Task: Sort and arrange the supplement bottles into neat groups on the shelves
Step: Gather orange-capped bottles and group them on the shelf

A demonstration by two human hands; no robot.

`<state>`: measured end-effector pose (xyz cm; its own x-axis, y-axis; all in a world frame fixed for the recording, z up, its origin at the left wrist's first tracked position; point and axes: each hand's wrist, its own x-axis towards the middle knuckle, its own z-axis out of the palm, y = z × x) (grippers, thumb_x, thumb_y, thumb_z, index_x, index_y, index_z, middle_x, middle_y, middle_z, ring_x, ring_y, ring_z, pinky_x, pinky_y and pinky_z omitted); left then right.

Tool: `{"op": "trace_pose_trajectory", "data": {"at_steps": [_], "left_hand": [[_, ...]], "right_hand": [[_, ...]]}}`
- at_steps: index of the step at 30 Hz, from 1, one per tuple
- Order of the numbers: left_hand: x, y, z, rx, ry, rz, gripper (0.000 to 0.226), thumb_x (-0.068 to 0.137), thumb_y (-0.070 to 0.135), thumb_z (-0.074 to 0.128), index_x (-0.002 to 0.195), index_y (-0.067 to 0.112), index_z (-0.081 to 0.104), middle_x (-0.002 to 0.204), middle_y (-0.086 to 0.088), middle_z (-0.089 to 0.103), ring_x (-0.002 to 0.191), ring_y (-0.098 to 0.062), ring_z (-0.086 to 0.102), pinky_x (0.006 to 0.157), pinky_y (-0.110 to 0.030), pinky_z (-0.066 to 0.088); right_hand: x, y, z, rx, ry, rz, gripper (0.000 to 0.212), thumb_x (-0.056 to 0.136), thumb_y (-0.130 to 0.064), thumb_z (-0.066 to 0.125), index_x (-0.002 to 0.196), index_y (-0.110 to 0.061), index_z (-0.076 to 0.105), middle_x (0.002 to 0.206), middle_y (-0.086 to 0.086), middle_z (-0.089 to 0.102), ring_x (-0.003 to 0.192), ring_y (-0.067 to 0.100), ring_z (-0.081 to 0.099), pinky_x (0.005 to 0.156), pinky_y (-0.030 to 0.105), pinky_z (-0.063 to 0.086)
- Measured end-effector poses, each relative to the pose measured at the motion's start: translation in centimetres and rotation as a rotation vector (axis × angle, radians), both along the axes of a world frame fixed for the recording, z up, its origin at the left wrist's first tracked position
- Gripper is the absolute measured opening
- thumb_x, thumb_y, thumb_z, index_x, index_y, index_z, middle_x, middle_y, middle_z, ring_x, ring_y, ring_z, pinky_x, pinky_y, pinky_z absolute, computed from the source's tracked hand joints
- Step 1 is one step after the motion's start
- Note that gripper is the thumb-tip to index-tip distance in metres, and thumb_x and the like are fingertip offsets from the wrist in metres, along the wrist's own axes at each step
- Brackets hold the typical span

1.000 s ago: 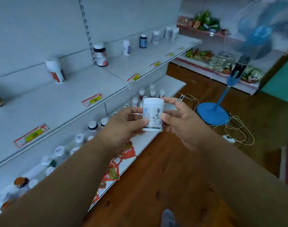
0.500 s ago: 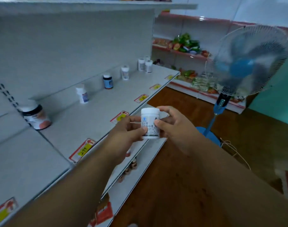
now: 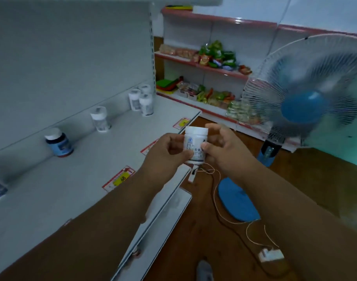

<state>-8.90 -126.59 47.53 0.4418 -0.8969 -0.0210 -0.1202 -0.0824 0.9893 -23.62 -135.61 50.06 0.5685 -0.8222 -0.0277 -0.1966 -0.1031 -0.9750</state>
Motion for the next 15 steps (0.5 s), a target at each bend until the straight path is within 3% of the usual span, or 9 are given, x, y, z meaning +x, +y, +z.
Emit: {"op": "trace_pose_trajectory", "data": {"at_steps": [5, 8, 10, 13, 15], "left_hand": [[3.0, -7.4, 0.1, 0.112, -0.058, 0.200, 0.036, 0.085, 0.024, 0.078, 0.114, 0.029, 0.058, 0.102, 0.007, 0.070, 0.092, -0.013, 0.069, 0.084, -0.030, 0.057], [5.3, -11.4, 0.0, 0.185, -0.145, 0.288, 0.041, 0.085, 0.031, 0.077, 0.119, 0.030, 0.054, 0.105, 0.010, 0.068, 0.089, -0.009, 0.067, 0.071, -0.023, 0.056], [6.8, -14.0, -0.6, 0.198, -0.215, 0.360, 0.043, 0.085, 0.032, 0.076, 0.121, 0.031, 0.053, 0.106, 0.010, 0.067, 0.087, -0.006, 0.064, 0.066, -0.017, 0.050], [9.2, -17.9, -1.5, 0.241, -0.294, 0.441, 0.042, 0.088, 0.033, 0.073, 0.125, 0.032, 0.053, 0.104, 0.011, 0.064, 0.082, -0.001, 0.060, 0.059, -0.011, 0.038], [10.3, -19.9, -1.9, 0.302, -0.319, 0.499, 0.042, 0.090, 0.032, 0.070, 0.128, 0.031, 0.053, 0.103, 0.010, 0.064, 0.080, -0.005, 0.060, 0.060, -0.013, 0.039]], "right_hand": [[5.1, -10.3, 0.3, -0.009, 0.098, 0.185, 0.041, 0.095, -0.012, 0.062, 0.128, -0.033, 0.049, 0.119, 0.000, 0.065, 0.102, 0.021, 0.067, 0.084, 0.044, 0.059], [8.5, -15.0, -0.1, -0.078, 0.160, 0.266, 0.046, 0.093, -0.016, 0.066, 0.130, -0.034, 0.046, 0.125, -0.001, 0.063, 0.106, 0.014, 0.065, 0.079, 0.026, 0.059], [10.8, -17.6, -0.8, -0.086, 0.135, 0.306, 0.049, 0.092, -0.010, 0.066, 0.133, -0.026, 0.045, 0.127, 0.002, 0.062, 0.104, 0.010, 0.064, 0.074, 0.016, 0.057], [14.3, -21.1, -1.8, -0.121, 0.138, 0.289, 0.053, 0.089, -0.008, 0.069, 0.135, -0.021, 0.045, 0.126, 0.003, 0.062, 0.097, 0.005, 0.063, 0.068, 0.011, 0.053], [16.4, -23.0, -2.4, -0.152, 0.161, 0.296, 0.055, 0.087, -0.010, 0.071, 0.134, -0.022, 0.045, 0.126, 0.000, 0.062, 0.094, 0.003, 0.061, 0.065, 0.011, 0.050]]}}
